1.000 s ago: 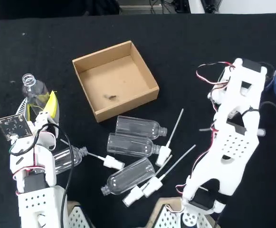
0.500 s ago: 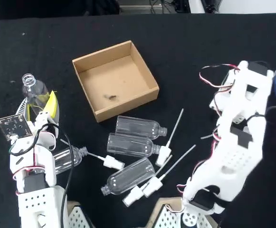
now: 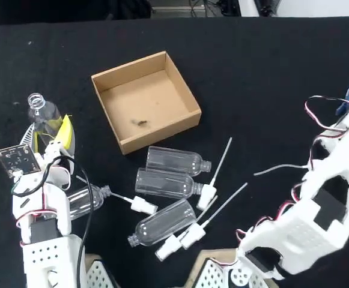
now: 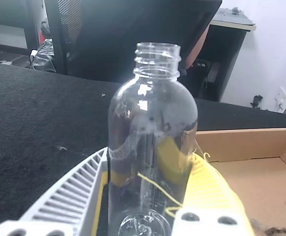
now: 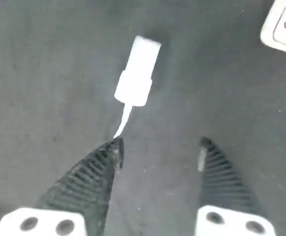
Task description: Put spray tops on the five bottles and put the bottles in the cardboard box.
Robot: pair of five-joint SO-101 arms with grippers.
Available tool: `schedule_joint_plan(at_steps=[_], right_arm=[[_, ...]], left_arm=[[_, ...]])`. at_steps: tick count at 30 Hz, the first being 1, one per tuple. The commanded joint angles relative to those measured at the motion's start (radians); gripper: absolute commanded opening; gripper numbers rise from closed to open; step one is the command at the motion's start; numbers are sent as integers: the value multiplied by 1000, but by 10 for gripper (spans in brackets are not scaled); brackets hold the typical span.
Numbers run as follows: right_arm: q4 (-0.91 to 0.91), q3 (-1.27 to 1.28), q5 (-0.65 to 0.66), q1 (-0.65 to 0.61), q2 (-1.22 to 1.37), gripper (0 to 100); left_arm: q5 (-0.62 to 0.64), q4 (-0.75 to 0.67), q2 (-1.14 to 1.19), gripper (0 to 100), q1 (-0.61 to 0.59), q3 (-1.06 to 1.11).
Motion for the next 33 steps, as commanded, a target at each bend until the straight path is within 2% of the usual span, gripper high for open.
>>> schedule_joint_plan(at_steps=[1, 7, 13, 25, 33], right_arm=[[-34, 2, -29, 21, -71, 262], [-173, 76, -212, 14, -70, 264], [-339, 185, -301, -11, -70, 266], [-611, 311, -311, -14, -42, 266], [-617, 257, -305, -46, 113, 261]], left_arm=[[2, -2, -20, 30, -2, 18], [2, -2, -20, 30, -2, 19], [2, -2, -20, 30, -2, 21], [2, -2, -20, 30, -2, 21], [2, 0, -20, 30, -2, 21]])
